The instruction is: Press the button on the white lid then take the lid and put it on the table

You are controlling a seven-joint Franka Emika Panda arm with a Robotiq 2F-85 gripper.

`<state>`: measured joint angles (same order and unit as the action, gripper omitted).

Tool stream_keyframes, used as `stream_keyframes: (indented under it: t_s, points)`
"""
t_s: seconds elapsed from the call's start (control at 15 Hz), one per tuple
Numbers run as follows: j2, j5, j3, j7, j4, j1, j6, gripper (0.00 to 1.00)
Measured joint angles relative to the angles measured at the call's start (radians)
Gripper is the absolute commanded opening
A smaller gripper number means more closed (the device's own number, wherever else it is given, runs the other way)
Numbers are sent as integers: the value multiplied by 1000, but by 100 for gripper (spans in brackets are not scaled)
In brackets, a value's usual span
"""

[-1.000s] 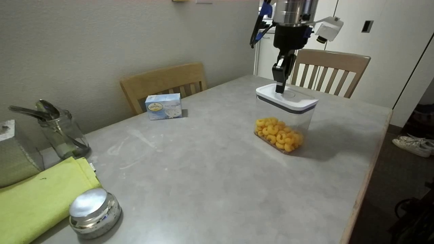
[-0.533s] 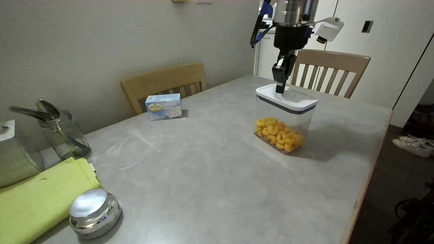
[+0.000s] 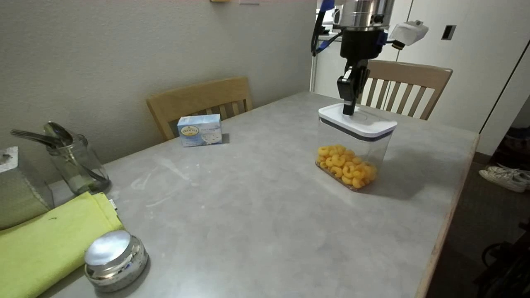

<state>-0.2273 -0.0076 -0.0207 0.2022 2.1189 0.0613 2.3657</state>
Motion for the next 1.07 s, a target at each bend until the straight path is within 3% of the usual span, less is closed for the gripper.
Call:
stream_keyframes:
  t_s: [1.07]
  points:
    - [16, 27, 0, 0, 17, 8, -21, 0]
